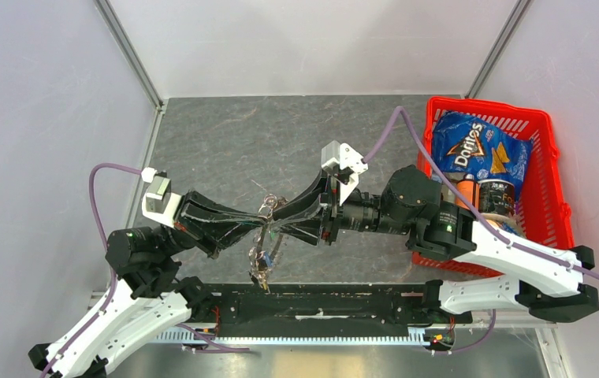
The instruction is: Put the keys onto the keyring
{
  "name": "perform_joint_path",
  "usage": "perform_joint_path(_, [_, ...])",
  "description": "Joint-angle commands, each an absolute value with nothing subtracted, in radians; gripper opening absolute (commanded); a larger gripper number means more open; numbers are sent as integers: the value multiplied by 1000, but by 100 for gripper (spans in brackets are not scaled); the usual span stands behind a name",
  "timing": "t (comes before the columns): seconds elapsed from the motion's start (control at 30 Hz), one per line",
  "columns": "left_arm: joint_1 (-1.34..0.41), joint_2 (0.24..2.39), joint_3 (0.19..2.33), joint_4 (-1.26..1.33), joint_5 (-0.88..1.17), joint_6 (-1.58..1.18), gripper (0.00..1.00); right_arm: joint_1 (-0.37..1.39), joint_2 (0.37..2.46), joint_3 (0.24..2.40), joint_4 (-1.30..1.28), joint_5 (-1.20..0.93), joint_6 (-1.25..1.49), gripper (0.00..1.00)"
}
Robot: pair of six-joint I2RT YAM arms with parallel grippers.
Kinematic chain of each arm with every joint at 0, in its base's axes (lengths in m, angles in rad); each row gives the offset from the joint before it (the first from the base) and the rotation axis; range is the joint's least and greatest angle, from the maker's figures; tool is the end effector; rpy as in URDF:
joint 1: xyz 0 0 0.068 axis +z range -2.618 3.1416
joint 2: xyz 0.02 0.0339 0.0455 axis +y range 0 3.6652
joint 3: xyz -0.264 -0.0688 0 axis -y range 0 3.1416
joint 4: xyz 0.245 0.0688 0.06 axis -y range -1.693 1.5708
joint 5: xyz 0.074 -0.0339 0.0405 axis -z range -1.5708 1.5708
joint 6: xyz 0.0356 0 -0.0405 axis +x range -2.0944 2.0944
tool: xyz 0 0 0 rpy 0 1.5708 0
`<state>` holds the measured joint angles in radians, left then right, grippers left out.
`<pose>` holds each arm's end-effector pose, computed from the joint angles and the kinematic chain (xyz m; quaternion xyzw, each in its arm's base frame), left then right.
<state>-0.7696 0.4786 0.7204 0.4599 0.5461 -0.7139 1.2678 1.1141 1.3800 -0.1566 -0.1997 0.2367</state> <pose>0.0510 -0.0752 0.4194 0.2558 0.3984 -0.6738 0.5673 0.0626 0.2240 0.4846 -0.3920 0.5412 0.5549 0.4956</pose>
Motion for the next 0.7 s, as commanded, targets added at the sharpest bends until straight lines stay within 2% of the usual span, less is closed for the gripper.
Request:
perform_joint_path(0.0, [-769, 467, 737, 532, 505, -724, 2, 1274, 1120, 1430, -91, -179, 241, 37])
perform_joint_path(0.67, [-768, 465, 728, 538, 508, -726, 2, 1274, 1136, 1430, -65, -184, 235, 34])
